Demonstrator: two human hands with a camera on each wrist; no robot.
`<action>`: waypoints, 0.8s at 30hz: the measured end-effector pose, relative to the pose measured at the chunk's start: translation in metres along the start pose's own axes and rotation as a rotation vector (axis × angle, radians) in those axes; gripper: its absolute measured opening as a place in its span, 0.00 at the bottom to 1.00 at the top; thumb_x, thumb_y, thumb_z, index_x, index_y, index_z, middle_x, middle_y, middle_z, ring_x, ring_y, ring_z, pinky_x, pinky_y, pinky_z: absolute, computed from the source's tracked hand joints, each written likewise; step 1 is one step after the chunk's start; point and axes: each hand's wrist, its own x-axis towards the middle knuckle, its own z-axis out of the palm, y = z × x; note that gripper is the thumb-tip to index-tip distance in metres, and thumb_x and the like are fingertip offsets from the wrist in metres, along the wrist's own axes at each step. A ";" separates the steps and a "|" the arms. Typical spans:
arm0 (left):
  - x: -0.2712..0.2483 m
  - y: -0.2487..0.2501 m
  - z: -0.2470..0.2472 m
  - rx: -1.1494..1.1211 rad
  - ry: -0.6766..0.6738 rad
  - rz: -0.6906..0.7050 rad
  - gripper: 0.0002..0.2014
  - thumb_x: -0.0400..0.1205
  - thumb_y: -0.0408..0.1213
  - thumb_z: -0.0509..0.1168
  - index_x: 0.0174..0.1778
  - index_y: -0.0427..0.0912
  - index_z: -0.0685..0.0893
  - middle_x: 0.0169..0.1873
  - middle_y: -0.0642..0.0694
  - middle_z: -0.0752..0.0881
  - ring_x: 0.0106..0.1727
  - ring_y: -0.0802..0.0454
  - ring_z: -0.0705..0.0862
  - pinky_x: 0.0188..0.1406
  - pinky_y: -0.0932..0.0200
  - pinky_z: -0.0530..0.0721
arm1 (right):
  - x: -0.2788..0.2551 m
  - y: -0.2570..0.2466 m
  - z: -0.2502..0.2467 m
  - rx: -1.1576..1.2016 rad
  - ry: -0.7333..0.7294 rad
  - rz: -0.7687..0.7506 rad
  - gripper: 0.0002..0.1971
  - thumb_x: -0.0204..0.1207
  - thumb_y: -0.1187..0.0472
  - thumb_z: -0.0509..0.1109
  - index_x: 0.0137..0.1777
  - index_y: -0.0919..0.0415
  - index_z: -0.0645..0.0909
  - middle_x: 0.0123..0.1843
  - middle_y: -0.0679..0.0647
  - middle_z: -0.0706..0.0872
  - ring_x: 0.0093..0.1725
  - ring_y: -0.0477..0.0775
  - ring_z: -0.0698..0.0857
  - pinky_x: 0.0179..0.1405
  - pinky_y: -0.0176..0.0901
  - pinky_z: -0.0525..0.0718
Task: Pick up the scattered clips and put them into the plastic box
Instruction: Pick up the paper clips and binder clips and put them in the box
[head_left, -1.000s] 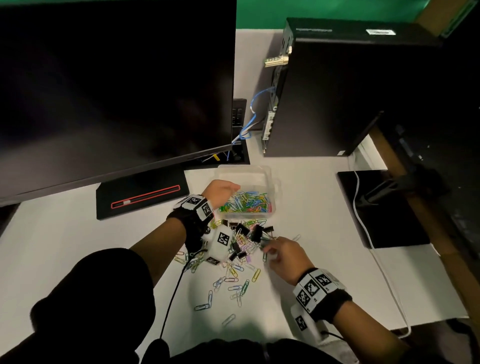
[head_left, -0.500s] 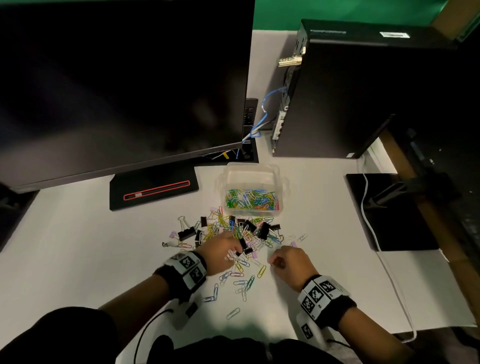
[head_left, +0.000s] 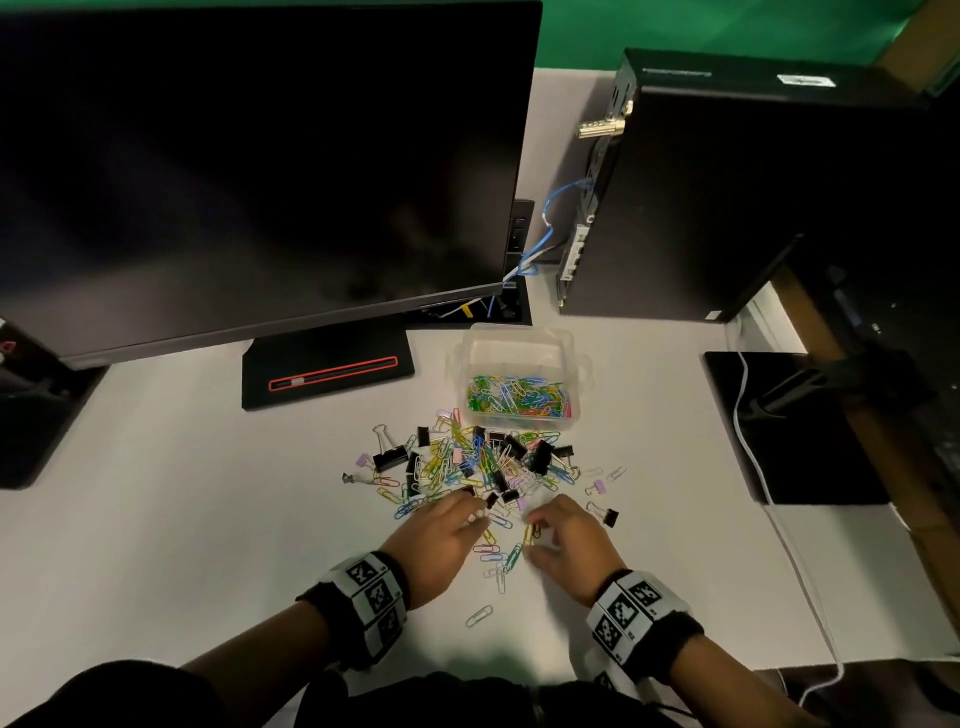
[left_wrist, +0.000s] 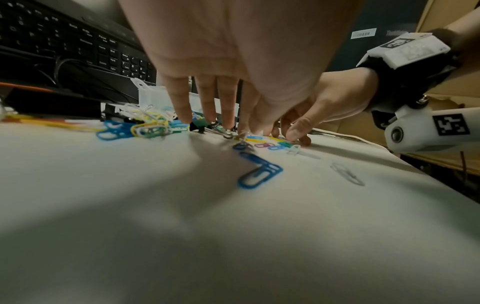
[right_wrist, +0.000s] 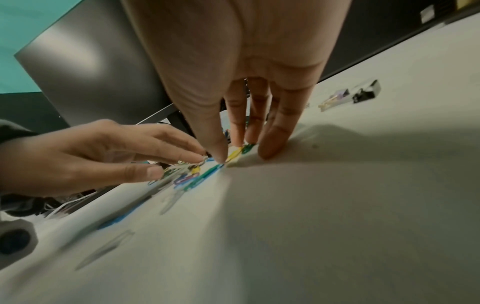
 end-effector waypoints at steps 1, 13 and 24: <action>-0.003 0.000 0.000 0.024 -0.011 0.023 0.24 0.60 0.36 0.77 0.53 0.45 0.84 0.56 0.46 0.87 0.59 0.48 0.83 0.50 0.55 0.89 | 0.000 -0.002 0.003 -0.002 -0.006 -0.009 0.16 0.71 0.58 0.72 0.59 0.54 0.81 0.51 0.47 0.76 0.38 0.34 0.71 0.46 0.31 0.69; 0.000 -0.006 -0.024 0.051 0.113 -0.059 0.25 0.56 0.30 0.80 0.50 0.49 0.89 0.52 0.47 0.89 0.50 0.49 0.89 0.43 0.58 0.89 | 0.008 -0.014 0.001 0.025 -0.022 -0.120 0.16 0.70 0.64 0.72 0.57 0.50 0.83 0.45 0.50 0.80 0.42 0.47 0.79 0.44 0.31 0.75; 0.029 -0.015 -0.023 -0.121 -0.005 -0.237 0.26 0.77 0.17 0.55 0.70 0.40 0.75 0.62 0.40 0.77 0.65 0.42 0.74 0.67 0.53 0.74 | 0.027 -0.037 0.004 -0.081 -0.022 -0.044 0.12 0.69 0.60 0.73 0.53 0.57 0.83 0.50 0.55 0.83 0.47 0.55 0.82 0.48 0.45 0.81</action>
